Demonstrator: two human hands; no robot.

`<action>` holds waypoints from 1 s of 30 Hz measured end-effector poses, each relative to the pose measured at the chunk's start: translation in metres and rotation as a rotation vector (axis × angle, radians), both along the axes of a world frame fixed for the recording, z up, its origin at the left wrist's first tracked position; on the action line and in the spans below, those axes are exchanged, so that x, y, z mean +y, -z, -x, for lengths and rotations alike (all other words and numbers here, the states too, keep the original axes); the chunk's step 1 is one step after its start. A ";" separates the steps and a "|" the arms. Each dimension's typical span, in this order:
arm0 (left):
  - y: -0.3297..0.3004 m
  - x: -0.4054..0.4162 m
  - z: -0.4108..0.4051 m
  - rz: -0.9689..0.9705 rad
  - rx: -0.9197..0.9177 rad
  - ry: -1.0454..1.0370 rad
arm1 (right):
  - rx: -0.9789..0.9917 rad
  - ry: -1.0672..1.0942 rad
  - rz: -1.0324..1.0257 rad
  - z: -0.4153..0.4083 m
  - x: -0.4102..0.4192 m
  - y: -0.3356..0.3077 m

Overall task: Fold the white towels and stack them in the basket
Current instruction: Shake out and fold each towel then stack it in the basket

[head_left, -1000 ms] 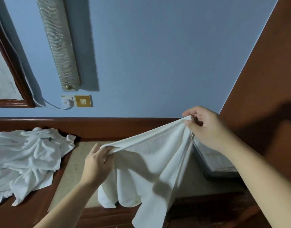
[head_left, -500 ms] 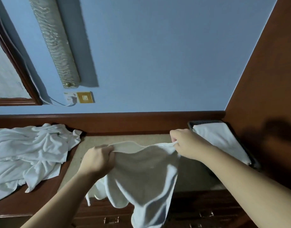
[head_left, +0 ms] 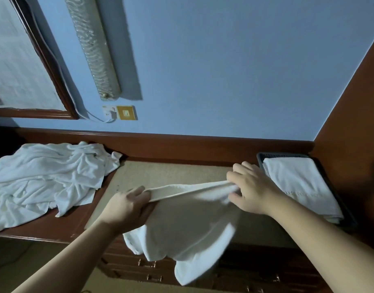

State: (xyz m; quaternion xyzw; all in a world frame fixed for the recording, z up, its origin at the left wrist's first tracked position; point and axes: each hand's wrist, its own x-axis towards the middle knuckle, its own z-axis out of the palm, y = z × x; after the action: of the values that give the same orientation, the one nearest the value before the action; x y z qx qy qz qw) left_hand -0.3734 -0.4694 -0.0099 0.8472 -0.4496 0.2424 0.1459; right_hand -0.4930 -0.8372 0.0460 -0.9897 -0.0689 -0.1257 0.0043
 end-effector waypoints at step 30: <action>-0.026 -0.021 0.017 0.234 0.311 0.126 | 0.169 -0.186 -0.124 -0.040 0.104 -0.037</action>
State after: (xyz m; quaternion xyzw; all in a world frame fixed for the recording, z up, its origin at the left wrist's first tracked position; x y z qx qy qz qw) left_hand -0.3904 -0.4901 0.0163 0.8220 -0.4426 0.1496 0.3257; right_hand -0.4529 -0.7330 0.0834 -0.9839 -0.1516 -0.0451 0.0829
